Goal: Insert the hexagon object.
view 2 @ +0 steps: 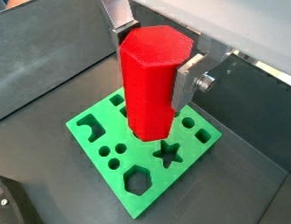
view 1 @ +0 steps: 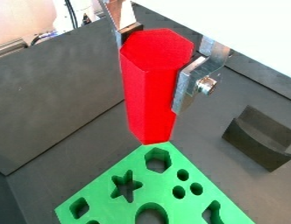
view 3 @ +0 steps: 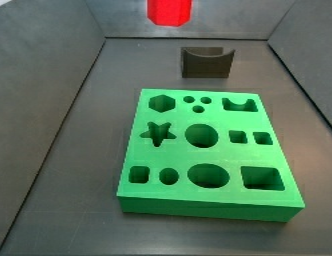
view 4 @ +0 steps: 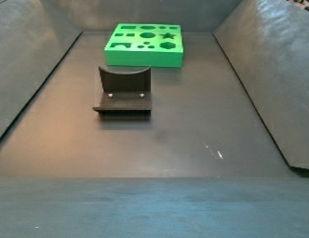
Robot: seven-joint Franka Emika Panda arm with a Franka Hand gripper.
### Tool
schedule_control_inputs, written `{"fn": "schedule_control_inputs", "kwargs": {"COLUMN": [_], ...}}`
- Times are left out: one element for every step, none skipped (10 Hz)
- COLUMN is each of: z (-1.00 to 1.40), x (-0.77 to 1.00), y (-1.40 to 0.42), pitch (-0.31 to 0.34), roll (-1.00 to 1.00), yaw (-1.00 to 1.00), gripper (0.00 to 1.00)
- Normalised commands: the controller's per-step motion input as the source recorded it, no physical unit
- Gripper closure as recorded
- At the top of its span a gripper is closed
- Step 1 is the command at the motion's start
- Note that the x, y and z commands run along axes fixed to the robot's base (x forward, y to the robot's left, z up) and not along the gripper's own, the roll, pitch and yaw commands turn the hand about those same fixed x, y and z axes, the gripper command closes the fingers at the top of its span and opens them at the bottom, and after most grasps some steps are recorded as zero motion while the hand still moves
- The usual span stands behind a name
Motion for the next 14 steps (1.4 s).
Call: {"fn": "schedule_control_inputs", "kwargs": {"z": [-1.0, -1.0, -1.0, -1.0, -1.0, -0.89, -0.84, -0.83, -0.74, -0.52, -0.13, -0.25, -0.37, -0.45], "x": [0.08, 0.08, 0.02, 0.0, -0.01, -0.16, -0.21, -0.31, -0.34, -0.14, 0.03, 0.26, 0.53, 0.65], "y": [0.0, 0.0, 0.0, 0.0, 0.33, 0.66, 0.74, 0.57, 0.26, -0.04, -0.19, -0.29, -0.32, -0.2], "pitch": [0.0, 0.0, 0.0, 0.0, -0.003, -0.053, -0.079, -0.06, -0.084, -0.141, 0.0, 0.006, 0.047, 0.069], "roll": [0.01, 0.01, 0.01, 0.01, -0.03, -0.11, -0.12, -0.16, -0.19, -0.27, -0.15, 0.0, 0.01, 0.03], "yaw": [-0.98, -0.98, -1.0, -1.0, -0.67, -0.18, -0.07, -0.22, -0.48, -0.11, 0.0, -0.03, 0.0, 0.0], "gripper": [1.0, 1.0, 1.0, 1.0, 1.0, 1.0, 1.0, 1.0, 1.0, 1.0, 1.0, 1.0, 1.0, 1.0]}}
